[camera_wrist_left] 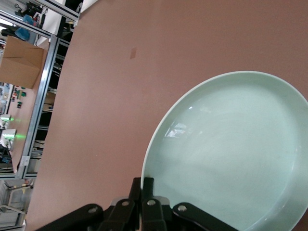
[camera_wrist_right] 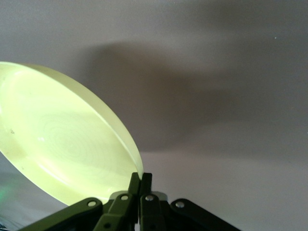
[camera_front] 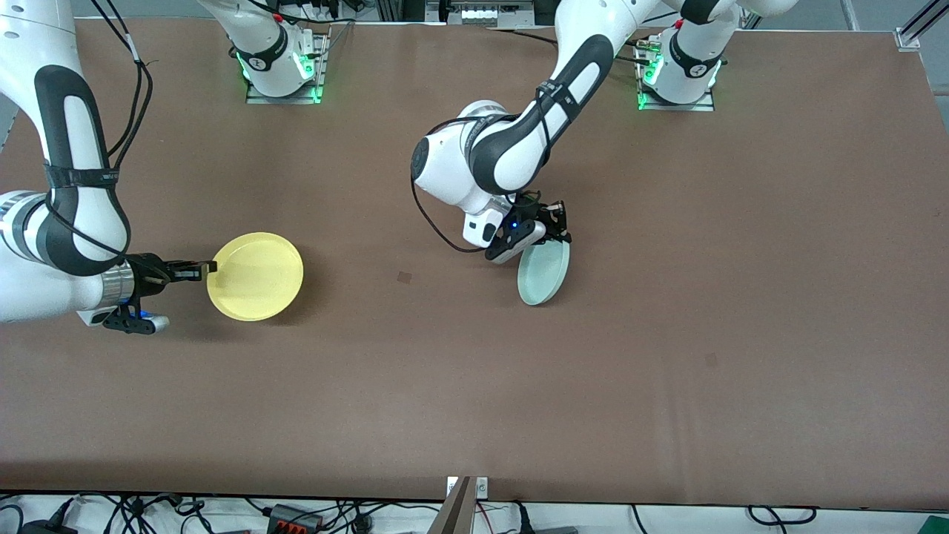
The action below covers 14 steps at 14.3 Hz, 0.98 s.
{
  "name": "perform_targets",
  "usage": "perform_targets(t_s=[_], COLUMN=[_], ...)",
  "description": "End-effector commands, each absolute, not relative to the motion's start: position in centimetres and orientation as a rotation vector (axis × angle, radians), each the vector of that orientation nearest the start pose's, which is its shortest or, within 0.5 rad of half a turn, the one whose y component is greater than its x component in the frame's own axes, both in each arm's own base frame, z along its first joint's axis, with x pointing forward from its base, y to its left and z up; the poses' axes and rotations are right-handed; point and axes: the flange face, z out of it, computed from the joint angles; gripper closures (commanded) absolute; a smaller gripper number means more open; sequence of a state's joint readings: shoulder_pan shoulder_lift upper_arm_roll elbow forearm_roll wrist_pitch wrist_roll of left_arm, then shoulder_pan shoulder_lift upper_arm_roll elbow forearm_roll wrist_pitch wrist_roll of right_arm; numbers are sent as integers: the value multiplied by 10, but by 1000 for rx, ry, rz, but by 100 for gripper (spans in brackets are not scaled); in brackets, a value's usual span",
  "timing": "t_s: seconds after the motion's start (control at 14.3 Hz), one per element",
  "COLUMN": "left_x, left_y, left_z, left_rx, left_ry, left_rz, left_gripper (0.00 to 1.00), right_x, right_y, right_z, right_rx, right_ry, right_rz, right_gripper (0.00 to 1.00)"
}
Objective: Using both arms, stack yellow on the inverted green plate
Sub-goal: 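Carry the green plate to mid-table and lower it upside down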
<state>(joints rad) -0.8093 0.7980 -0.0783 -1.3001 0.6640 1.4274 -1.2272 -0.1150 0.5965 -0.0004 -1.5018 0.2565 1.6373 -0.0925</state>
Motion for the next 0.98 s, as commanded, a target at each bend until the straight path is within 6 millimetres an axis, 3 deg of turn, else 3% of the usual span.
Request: perform_targets(t_s=[0.0, 0.21, 0.49, 0.63, 0.7, 0.84, 0.91], left_x=[491, 490, 490, 488, 492, 486, 482], left_y=[-461, -456, -461, -472, -479, -487, -493], left_z=[258, 262, 233, 236, 242, 245, 246], left_rx=[-2142, -2107, -2097, -2125, -2169, -2191, -2200], left_ry=[-179, -187, -197, -189, -184, -170, -150], left_rz=[-237, -218, -225, -250, -276, -277, -282], left_gripper=[99, 99, 99, 98, 92, 67, 48], right_x=[650, 648, 648, 648, 648, 647, 647], right_y=[-50, -51, -50, -50, -49, -50, -50], right_z=[302, 301, 304, 304, 304, 304, 304], right_rx=[-2753, -2746, -2746, -2746, -2744, -2744, -2744], right_ry=[124, 124, 121, 121, 121, 123, 125], right_rz=[613, 636, 636, 636, 636, 638, 638], right_gripper=[100, 100, 100, 100, 100, 100, 100])
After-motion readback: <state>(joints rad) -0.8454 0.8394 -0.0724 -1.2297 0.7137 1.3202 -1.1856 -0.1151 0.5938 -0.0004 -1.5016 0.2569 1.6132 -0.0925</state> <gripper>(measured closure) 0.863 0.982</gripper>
